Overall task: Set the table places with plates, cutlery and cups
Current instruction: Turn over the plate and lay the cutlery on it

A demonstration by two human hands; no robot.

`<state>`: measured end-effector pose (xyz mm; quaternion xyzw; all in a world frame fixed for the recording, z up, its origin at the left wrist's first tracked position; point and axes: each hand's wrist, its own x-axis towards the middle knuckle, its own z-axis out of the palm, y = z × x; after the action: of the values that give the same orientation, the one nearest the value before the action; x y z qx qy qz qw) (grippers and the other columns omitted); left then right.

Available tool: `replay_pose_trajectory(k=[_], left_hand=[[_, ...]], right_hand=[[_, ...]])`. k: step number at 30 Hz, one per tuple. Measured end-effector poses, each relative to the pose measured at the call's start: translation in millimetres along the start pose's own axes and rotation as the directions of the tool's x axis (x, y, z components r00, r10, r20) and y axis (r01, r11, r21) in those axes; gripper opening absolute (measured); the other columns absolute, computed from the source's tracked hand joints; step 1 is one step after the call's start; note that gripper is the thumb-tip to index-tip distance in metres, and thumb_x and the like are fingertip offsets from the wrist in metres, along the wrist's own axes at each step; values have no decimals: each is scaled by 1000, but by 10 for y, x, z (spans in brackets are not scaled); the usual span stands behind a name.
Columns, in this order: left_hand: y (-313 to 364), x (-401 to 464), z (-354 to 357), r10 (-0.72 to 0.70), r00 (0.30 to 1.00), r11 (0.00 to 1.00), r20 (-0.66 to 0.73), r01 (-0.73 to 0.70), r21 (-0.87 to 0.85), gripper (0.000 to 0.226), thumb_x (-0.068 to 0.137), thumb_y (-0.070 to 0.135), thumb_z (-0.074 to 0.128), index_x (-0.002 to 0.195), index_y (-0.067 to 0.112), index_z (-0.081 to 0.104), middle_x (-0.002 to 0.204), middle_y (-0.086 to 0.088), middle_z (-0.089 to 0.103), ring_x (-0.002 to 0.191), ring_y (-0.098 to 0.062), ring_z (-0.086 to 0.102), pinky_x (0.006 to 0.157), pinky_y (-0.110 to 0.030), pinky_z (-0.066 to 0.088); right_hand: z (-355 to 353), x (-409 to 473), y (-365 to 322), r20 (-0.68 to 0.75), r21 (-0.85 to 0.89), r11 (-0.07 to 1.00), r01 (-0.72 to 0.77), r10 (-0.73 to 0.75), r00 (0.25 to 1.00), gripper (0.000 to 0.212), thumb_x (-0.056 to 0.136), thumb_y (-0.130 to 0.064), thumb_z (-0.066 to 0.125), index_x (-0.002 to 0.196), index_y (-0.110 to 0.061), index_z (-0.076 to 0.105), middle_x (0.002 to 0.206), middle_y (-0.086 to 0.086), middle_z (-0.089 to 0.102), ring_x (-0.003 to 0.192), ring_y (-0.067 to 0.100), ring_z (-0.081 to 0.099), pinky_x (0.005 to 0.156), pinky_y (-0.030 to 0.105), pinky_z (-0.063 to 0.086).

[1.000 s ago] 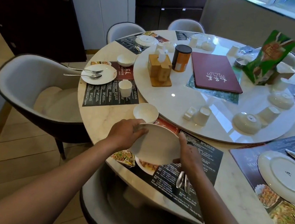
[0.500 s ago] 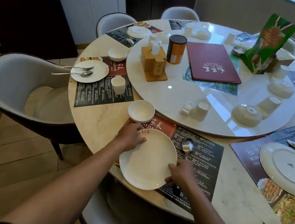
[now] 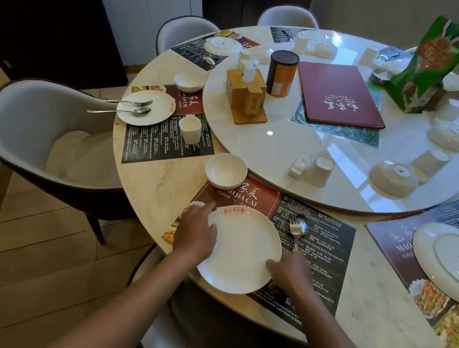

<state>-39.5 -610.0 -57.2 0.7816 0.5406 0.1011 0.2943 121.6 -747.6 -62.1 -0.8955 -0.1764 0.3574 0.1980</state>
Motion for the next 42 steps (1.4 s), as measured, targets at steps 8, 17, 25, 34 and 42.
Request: replay_pose_trajectory(k=[8,17,25,34,42], left_hand=[[-241,-587,-60,-172,984,985,49,171,25,47,97,25,61,139,24,41,126,-4,62,110,-26,63,79,-34,52],[-148,-430,-193,-140,984,983,112,152,-106,49,95,5,49,138,27,56,120,-3,66,108,-25,61,94,-37,53],[-265,-453,-72,-94,982,985,161,115,-127,64,97,11,53,153,38,35,151,3,46,139,-26,43,112,-41,39],[-261,-380,-50,-153,978,978,140,170,-117,61,102,11,48,158,29,31,159,-1,37,145,-27,36,118,-40,33],[-285,-385,-40,-128,982,987,138,140,-80,63,102,12,49,159,28,27,161,-1,33,146,-27,34,118,-39,32]], right_hand=[[-87,-108,-32,-186,-331,938,107,-176,967,24,89,-35,66,88,-11,62,83,5,65,73,24,61,58,30,48],[-94,-262,32,-136,-449,857,252,-345,929,39,92,-18,59,129,-19,50,100,5,63,80,22,51,68,32,45],[-20,-377,154,-156,-381,882,278,-357,921,40,91,-30,66,127,-22,52,107,3,65,87,22,57,69,32,44],[18,-336,146,-153,-369,889,271,-346,926,42,89,-30,68,129,-23,54,113,5,66,99,27,63,77,35,48],[5,-330,137,-131,-416,866,277,-359,924,43,87,-32,69,126,-21,53,110,4,65,96,26,62,74,35,49]])
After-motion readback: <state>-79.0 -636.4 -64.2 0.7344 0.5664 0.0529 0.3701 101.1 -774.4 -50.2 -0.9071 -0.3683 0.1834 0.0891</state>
